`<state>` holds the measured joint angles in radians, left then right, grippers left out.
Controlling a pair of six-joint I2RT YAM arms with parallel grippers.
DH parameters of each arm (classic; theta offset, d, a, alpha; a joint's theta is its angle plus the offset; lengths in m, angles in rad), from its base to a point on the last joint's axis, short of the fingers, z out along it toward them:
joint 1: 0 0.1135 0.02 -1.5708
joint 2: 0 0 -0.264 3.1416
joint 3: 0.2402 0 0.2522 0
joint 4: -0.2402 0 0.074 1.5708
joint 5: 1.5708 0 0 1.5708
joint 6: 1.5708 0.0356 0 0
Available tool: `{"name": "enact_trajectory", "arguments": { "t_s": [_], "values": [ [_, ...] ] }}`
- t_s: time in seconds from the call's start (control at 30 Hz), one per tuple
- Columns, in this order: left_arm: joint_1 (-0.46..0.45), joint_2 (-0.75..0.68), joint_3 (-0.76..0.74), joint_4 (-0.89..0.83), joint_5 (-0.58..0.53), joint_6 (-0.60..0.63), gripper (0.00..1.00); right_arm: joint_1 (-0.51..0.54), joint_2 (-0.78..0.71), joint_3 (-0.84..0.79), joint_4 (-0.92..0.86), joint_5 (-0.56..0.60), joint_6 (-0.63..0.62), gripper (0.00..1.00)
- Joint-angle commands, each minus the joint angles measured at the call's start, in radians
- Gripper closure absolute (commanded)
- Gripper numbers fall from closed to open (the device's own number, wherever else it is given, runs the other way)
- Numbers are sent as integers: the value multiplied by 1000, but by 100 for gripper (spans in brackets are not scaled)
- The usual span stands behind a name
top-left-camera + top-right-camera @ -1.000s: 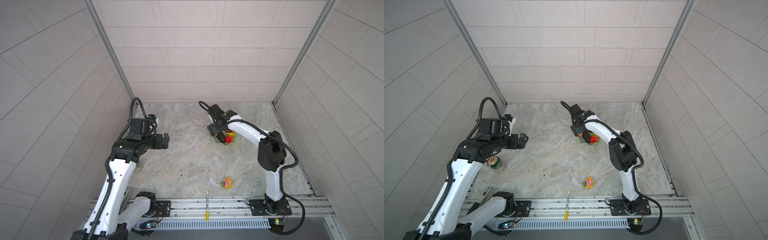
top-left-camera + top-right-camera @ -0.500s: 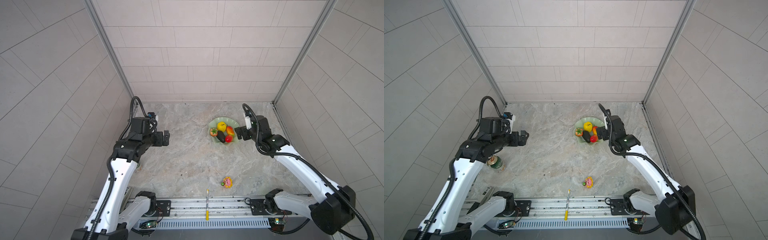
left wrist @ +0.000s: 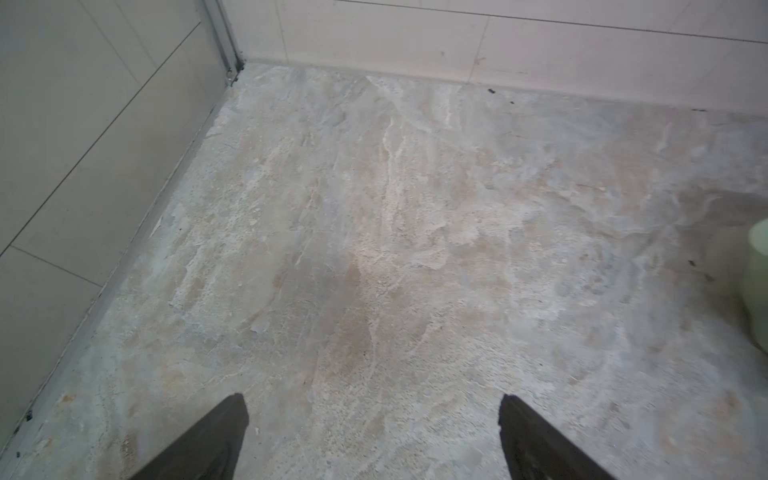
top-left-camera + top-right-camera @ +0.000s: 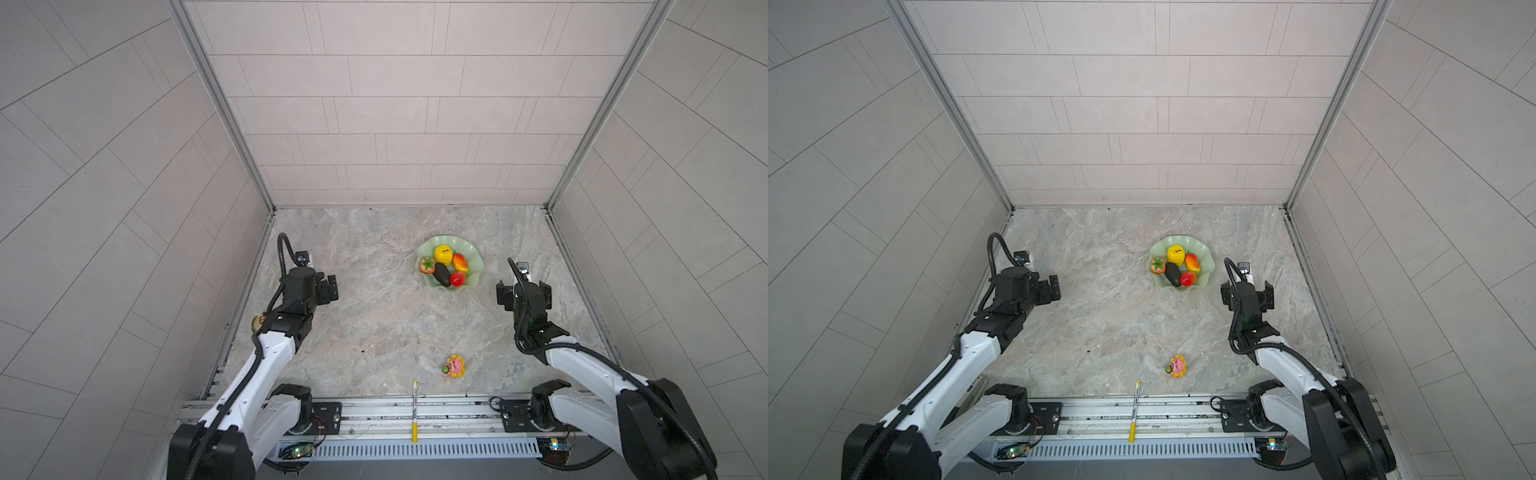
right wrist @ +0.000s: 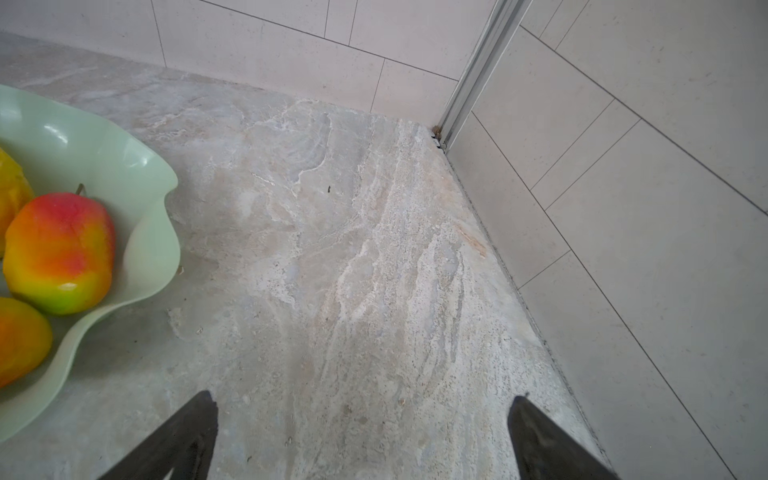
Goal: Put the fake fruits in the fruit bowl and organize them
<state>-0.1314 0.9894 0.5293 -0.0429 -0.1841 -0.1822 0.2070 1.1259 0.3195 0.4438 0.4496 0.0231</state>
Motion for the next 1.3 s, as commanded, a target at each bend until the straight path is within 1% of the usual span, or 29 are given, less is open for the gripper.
{"name": "enact_trajectory", "arguments": {
  "t_s": [0.0,0.03,0.07,0.13,0.27,0.3,0.33,0.37,0.4,0.43,0.47,0.5,0.53,0.73,1.27],
  "values": [
    [-4,65,-23,239,-143,34,0,-36,108,-8,222,-1,-10,0],
    [-3,90,-22,253,-156,49,0,-40,136,3,236,3,-15,0],
    [-3,119,-22,277,-165,72,0,-51,147,19,221,-16,6,0],
    [-4,176,-38,359,-185,114,0,-89,186,11,293,-86,35,0],
    [5,308,-72,539,-185,164,0,-111,333,13,420,-105,50,0],
    [7,342,-79,586,-174,169,0,-110,377,25,451,-108,27,0],
    [7,379,-89,649,-159,174,0,-110,390,52,414,-106,21,0],
    [8,414,-96,695,-143,185,0,-114,380,88,315,-108,45,0],
    [8,458,-97,739,-137,192,0,-126,389,109,295,-124,51,0],
    [7,508,-98,799,-156,186,0,-127,391,104,305,-130,45,0],
    [17,536,-89,805,-184,158,0,-127,382,110,279,-132,55,0],
    [34,539,-80,768,-173,137,0,-128,390,106,300,-132,50,0],
    [45,547,-84,785,-165,131,0,-127,386,111,284,-132,52,0],
    [59,560,-68,760,-141,121,0,-129,387,109,291,-132,52,0],
    [61,549,-75,765,-136,124,0,-128,394,119,278,-134,52,0]
  ]
}}
